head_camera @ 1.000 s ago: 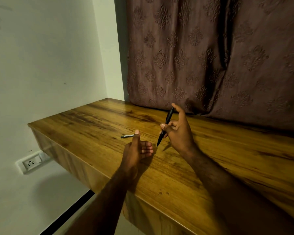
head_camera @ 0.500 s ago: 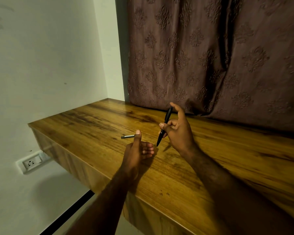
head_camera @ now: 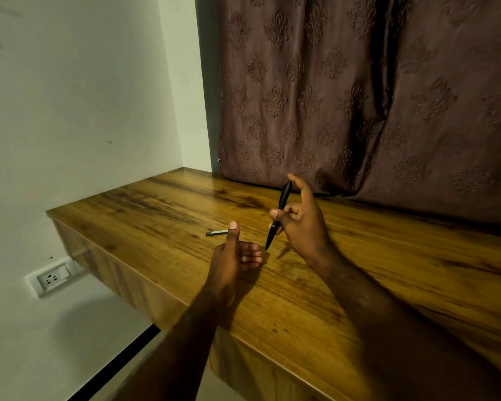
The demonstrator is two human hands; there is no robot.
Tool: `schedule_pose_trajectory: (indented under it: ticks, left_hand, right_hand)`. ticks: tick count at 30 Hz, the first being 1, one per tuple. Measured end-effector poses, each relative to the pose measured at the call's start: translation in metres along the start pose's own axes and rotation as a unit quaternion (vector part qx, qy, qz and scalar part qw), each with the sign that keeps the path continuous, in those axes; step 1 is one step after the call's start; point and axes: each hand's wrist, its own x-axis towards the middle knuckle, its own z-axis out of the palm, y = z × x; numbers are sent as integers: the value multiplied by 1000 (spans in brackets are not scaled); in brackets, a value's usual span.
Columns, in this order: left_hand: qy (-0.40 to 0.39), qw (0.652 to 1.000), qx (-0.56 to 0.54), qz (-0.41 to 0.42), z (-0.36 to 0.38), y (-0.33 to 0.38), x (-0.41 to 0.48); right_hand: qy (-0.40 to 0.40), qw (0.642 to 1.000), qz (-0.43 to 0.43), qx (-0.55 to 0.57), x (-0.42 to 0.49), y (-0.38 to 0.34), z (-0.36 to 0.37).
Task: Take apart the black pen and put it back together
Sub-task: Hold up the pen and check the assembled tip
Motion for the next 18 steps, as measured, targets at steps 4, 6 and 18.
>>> schedule_pose_trajectory:
  ticks: [4,6,18]
  left_hand:
    - [1,1000,0,0,0,-1,0]
    - [2,1000,3,1,-1,-1,0]
    - [0,1000,13,2,-1,-1,1]
  right_hand:
    - [0,1000,1,14,-1,-2,0]
    - [3,1000,2,29,-1,-4,-1]
    - [16,999,13,29,2,0,-3]
